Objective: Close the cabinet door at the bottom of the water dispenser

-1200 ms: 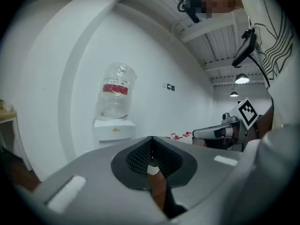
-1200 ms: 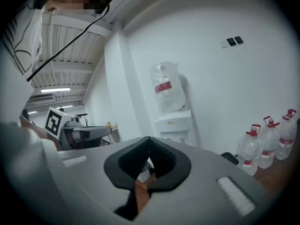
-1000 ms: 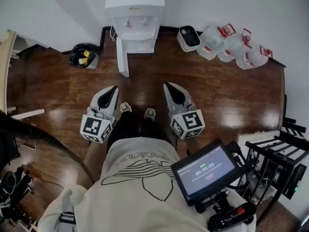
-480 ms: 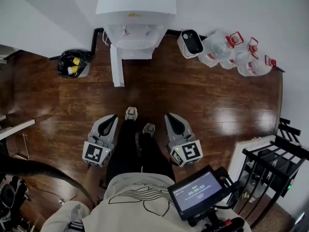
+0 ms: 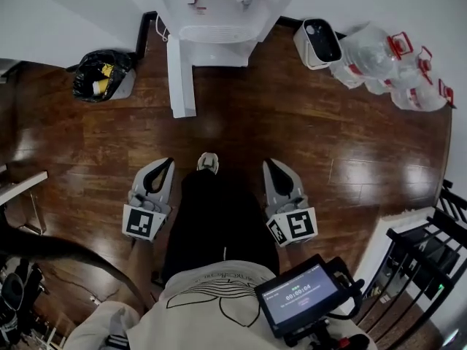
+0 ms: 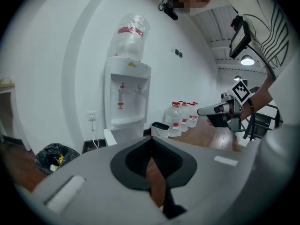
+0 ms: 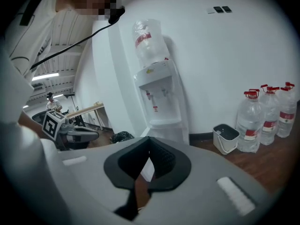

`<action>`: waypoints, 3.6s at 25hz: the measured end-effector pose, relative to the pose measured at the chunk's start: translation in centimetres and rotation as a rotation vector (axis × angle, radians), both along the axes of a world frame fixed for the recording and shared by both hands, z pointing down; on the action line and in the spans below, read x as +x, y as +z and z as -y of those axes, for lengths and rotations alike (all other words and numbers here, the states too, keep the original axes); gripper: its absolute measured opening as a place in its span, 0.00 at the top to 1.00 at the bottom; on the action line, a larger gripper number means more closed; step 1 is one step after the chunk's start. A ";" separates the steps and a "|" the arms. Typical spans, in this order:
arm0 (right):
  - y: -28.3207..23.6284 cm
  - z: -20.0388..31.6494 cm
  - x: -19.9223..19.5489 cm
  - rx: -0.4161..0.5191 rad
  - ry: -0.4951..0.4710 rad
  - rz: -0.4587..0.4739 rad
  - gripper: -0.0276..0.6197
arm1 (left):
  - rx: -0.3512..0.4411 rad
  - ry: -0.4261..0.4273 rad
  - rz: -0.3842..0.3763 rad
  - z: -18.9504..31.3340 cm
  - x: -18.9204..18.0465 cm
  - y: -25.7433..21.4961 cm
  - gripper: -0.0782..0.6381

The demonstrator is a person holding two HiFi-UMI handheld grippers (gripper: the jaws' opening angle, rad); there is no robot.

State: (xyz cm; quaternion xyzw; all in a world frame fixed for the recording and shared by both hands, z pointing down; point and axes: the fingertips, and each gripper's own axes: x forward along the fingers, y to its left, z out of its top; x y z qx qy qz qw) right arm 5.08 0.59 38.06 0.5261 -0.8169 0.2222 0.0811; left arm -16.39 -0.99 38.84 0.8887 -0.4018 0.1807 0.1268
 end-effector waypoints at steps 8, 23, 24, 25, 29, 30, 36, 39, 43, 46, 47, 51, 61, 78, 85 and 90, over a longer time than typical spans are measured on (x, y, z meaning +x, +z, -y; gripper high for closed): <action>10.2 3.5 2.7 0.029 0.021 0.011 0.84 | 0.042 -0.060 0.036 6.1 -0.2 10.6 0.78; 22.1 7.6 4.6 0.177 0.030 0.066 0.85 | 0.104 -0.271 0.115 10.0 -0.7 22.9 0.43; 22.6 7.5 4.9 0.180 0.035 0.069 0.85 | 0.138 -0.281 0.119 10.4 -1.0 22.6 0.50; 23.1 7.2 5.2 0.178 0.043 0.075 0.85 | 0.168 -0.289 0.128 10.7 -1.4 22.3 0.58; 23.6 6.0 6.7 0.172 0.090 0.086 0.85 | 0.196 -0.297 0.127 11.3 -1.6 22.2 0.61; 23.5 5.6 7.1 0.173 0.096 0.080 0.85 | 0.193 -0.295 0.129 11.3 -1.5 22.2 0.60; 26.3 3.8 10.0 0.111 0.139 0.048 0.85 | 0.199 -0.110 -0.013 11.2 4.2 21.8 0.62; 28.0 3.8 9.6 0.096 0.083 0.028 0.82 | 0.213 -0.002 -0.162 11.4 7.8 20.8 0.80; 29.0 7.0 5.0 0.137 -0.120 -0.043 0.59 | 0.174 0.042 0.030 10.0 6.4 23.2 0.80; 29.0 12.3 0.9 0.210 -0.245 -0.097 0.52 | 0.083 0.046 0.155 7.7 2.6 25.1 0.81; 28.5 14.5 -0.2 0.227 -0.262 -0.099 0.47 | 0.057 0.041 0.190 7.1 1.1 25.7 0.81; 26.3 21.5 -1.1 0.235 -0.231 -0.033 0.46 | 0.019 -0.075 0.231 6.4 -3.3 25.3 0.83; 25.1 22.9 -0.5 0.288 -0.281 -0.097 0.70 | 0.057 -0.209 0.194 6.5 -3.6 24.3 0.83; 24.7 35.3 5.6 0.151 0.034 -0.150 0.94 | 0.088 -0.361 0.107 5.1 -7.0 24.7 0.85; 24.4 19.8 1.1 0.156 -0.112 -0.007 0.95 | 0.248 -0.356 -0.127 6.1 -5.0 16.6 0.86; 23.9 6.8 -0.9 -0.026 -0.033 0.114 0.95 | 0.184 -0.243 -0.241 4.5 -2.0 13.5 0.86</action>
